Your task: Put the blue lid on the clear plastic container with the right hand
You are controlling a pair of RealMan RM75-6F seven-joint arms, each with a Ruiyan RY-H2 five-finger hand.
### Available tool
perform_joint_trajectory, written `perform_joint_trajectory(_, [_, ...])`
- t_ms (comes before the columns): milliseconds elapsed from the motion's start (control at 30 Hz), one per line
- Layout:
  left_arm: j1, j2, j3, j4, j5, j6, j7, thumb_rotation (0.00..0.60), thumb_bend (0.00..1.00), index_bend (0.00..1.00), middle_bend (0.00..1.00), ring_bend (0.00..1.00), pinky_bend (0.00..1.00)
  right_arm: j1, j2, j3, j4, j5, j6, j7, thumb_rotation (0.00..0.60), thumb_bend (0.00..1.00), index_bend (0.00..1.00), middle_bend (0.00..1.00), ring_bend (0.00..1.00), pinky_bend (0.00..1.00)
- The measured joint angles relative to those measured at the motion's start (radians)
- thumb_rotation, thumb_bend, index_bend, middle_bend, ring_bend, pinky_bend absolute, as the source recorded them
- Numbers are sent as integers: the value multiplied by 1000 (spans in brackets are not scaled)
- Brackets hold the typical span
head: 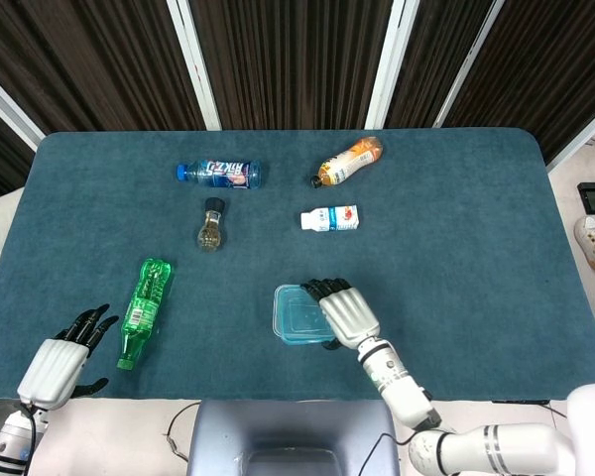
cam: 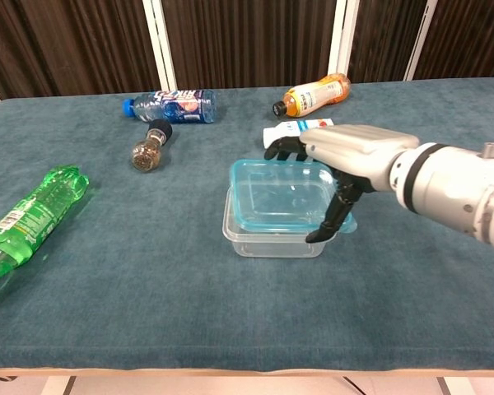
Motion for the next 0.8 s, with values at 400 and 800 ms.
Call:
perform_joint_trajectory(400, [-1,4,2,-2,3,-1,-7,600,308,153,51,101,436,43,-79,16,64,67,39,-42,600,357,382,489,537,543])
perform_joint_trajectory(800, [-1,6,6,-3,9,-2,-9,600,307,153,52,101,436,67,-120,11,124,80,11,-1,600,356,283,346,363,438])
